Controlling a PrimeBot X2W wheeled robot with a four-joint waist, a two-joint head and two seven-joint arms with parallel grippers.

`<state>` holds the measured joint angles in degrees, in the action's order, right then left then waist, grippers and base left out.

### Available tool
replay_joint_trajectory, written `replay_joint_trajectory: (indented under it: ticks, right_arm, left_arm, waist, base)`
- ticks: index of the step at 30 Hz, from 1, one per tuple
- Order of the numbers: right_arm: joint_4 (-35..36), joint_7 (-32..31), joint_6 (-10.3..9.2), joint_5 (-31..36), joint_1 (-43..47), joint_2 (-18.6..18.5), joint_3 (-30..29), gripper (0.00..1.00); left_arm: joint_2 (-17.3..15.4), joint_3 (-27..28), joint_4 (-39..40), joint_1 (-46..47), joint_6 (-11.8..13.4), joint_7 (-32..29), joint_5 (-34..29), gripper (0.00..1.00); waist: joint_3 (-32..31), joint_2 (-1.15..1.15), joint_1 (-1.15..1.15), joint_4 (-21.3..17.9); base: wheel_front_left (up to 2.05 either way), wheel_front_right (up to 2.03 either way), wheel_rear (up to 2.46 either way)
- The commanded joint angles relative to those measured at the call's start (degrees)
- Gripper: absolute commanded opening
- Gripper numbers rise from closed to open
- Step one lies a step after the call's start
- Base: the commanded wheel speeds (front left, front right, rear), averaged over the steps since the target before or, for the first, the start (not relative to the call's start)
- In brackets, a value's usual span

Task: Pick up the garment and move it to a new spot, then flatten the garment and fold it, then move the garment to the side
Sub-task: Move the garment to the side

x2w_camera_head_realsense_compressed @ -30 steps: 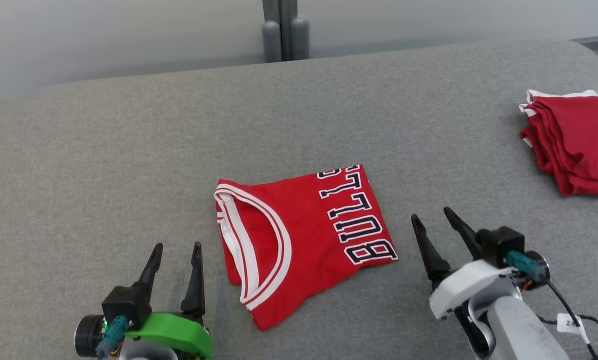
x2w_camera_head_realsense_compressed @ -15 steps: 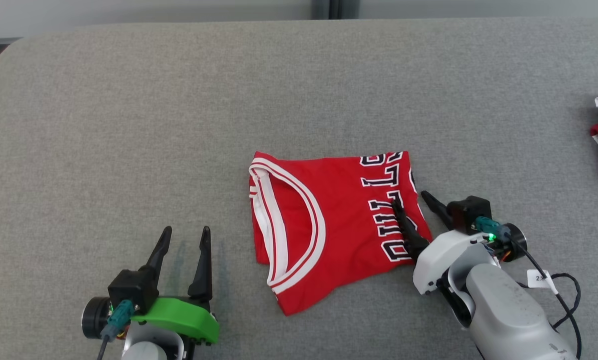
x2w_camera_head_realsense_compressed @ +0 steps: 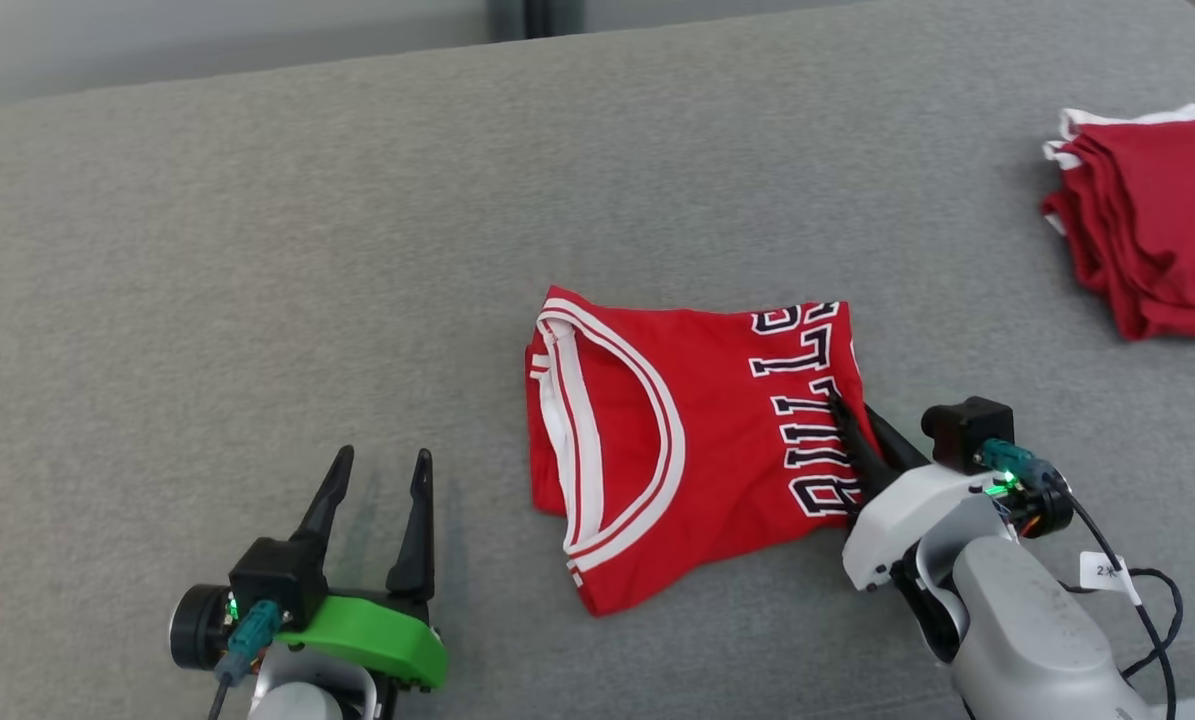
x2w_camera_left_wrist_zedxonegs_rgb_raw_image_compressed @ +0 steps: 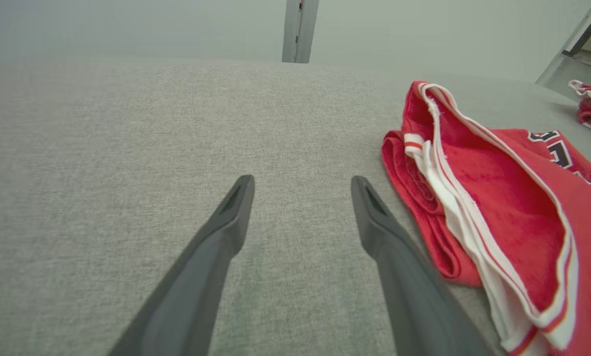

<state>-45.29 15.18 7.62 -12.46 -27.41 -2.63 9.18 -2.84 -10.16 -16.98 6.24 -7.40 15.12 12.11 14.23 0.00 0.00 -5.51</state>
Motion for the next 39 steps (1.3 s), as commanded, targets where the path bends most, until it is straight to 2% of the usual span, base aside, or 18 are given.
replay_joint_trajectory:
  ticks: [1,7,13,20,26,34,39]
  right_arm:
    - [0.1,-0.1,-0.26,0.0,1.8,-0.6,-0.5,0.00]
    - [2.4,-0.1,-0.21,-0.7,3.8,-0.4,-0.2,0.00]
    - [3.9,-0.1,-0.20,-0.3,6.0,-0.4,-1.6,0.00]
    - [5.3,-0.1,-0.20,1.7,7.0,-0.4,-4.1,0.00]
    - [6.4,-0.1,-0.20,4.3,3.9,-0.4,-3.8,0.00]
    - [7.1,-1.7,-0.20,10.3,-11.3,-0.4,-2.1,0.00]
    - [5.6,-5.1,-0.20,15.4,-21.9,-2.0,-5.2,0.00]
  left_arm:
    - [-0.2,-0.4,0.3,0.5,-0.1,0.0,-0.5,1.00]
    - [-0.2,-2.2,0.4,1.5,-0.1,0.0,-1.2,1.00]
    - [-0.3,-4.6,0.1,1.4,-0.1,0.0,-1.5,1.00]
    - [-0.9,-6.5,-0.3,1.4,-0.1,0.0,-1.1,1.00]
    - [-2.1,-5.9,0.0,0.3,-0.1,0.0,-0.8,1.00]
    - [-5.1,-6.4,1.0,4.2,-0.1,0.0,-0.8,1.00]
    - [-6.7,-6.6,1.6,6.4,-0.1,0.0,-0.4,1.00]
  waist:
    - [-3.1,0.00,0.00,-11.6]
    - [-2.4,0.00,0.00,-20.1]
    - [-2.0,0.00,0.00,-24.6]
    - [-0.8,0.00,0.00,-24.9]
    - [1.3,0.00,0.00,-24.2]
    - [7.7,0.00,0.00,-19.9]
    - [11.4,0.00,0.00,-16.9]
  base:
    - [0.00,0.00,0.00]
    - [0.00,0.00,0.00]
    - [0.00,0.00,0.00]
    - [0.00,0.00,0.00]
    - [0.00,0.00,0.00]
    - [0.00,0.00,0.00]
    - [0.00,0.00,0.00]
